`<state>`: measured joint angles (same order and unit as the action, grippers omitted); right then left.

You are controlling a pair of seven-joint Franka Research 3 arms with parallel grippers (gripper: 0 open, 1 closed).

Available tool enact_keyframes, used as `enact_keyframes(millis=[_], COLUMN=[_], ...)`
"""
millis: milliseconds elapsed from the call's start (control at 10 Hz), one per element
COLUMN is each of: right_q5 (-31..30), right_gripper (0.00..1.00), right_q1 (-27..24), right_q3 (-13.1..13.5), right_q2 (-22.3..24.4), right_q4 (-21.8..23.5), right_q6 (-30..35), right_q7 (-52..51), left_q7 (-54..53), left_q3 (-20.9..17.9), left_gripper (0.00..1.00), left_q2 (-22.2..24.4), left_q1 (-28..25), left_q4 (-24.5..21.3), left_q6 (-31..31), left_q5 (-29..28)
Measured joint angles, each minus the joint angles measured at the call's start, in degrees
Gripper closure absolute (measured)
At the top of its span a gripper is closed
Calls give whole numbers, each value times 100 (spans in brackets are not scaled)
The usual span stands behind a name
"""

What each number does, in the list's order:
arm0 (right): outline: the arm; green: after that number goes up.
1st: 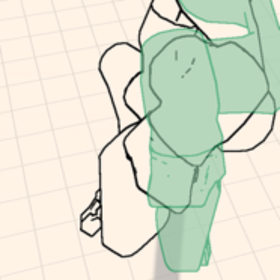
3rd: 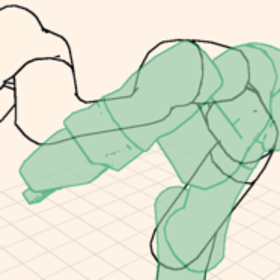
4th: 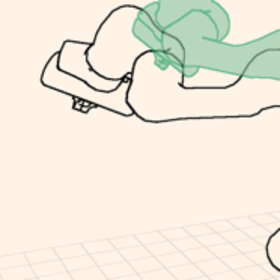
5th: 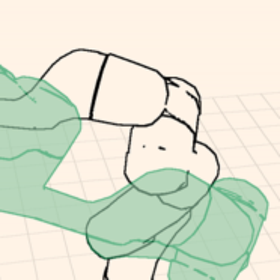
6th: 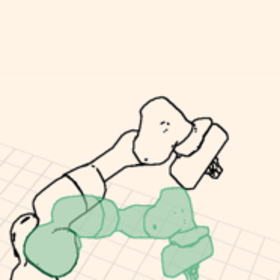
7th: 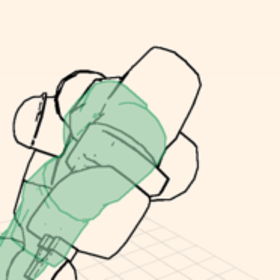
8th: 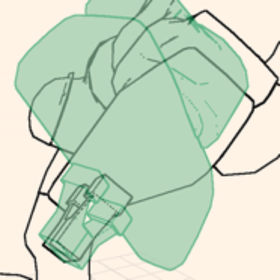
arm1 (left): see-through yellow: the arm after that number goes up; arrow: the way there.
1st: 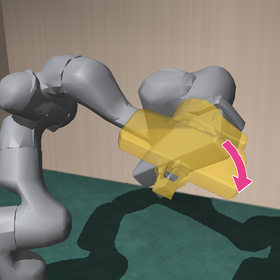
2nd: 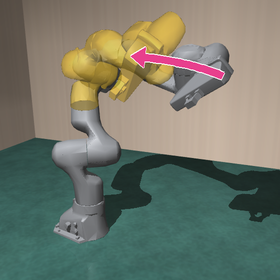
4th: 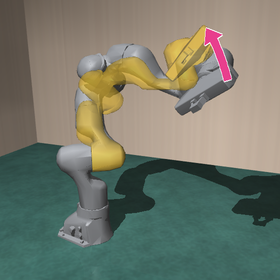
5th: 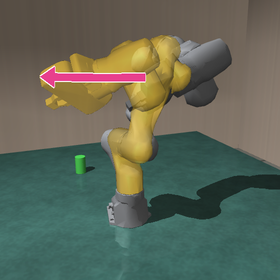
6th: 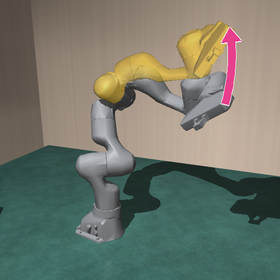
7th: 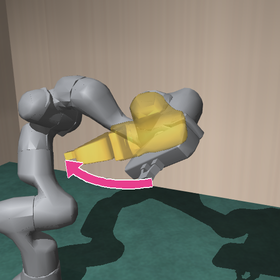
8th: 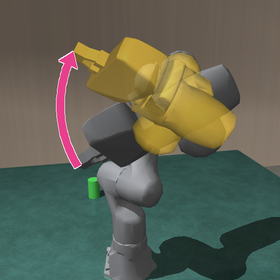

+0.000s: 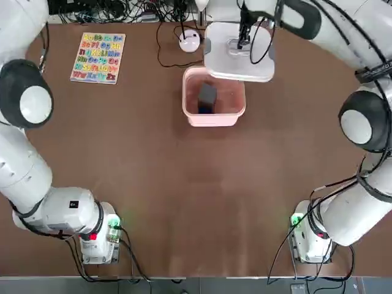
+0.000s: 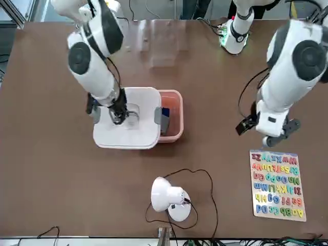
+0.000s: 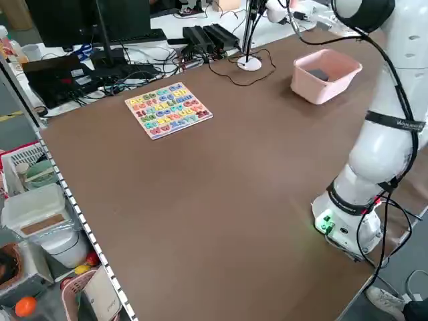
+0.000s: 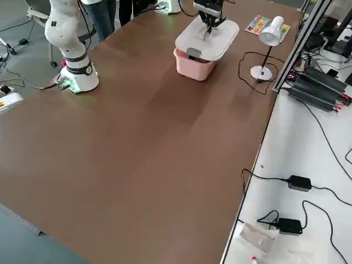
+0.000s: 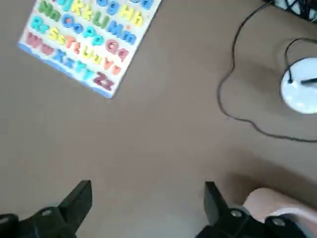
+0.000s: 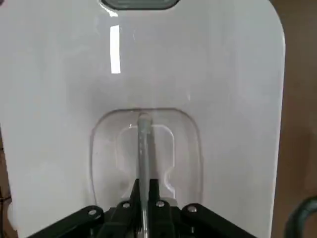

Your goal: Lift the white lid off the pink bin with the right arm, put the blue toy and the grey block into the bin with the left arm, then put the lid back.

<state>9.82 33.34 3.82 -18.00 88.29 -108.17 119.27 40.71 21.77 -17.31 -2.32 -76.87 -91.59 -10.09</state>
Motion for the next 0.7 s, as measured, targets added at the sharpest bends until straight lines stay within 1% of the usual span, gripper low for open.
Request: enact_keyframes(millis=[100, 300, 400, 500, 700], right_q5=[5, 9, 9, 9, 9], right_gripper=[93, 93, 93, 93, 93], right_q1=[140, 469, 646, 772, 852], right_q3=[-2, -8, -9, -9, -7], right_q2=[-119, -395, -511, -594, -671], right_q4=[4, 5, 4, 2, 2], right_q6=[-182, -423, -545, -649, -766], right_q7=[57, 81, 98, 118, 122], left_q7=[-506, -1673, -2301, -2813, -3556], left_q3=[-215, -878, -1113, -1242, -1271], left_gripper=[0, 0, 0, 0, 0], left_q2=[219, 649, 794, 889, 1053], left_q1=[-68, -50, -61, -72, -50], left_q4=[-88, -321, -419, -474, -487], left_q6=[96, 203, 315, 399, 449], left_q5=[224, 774, 925, 972, 972])
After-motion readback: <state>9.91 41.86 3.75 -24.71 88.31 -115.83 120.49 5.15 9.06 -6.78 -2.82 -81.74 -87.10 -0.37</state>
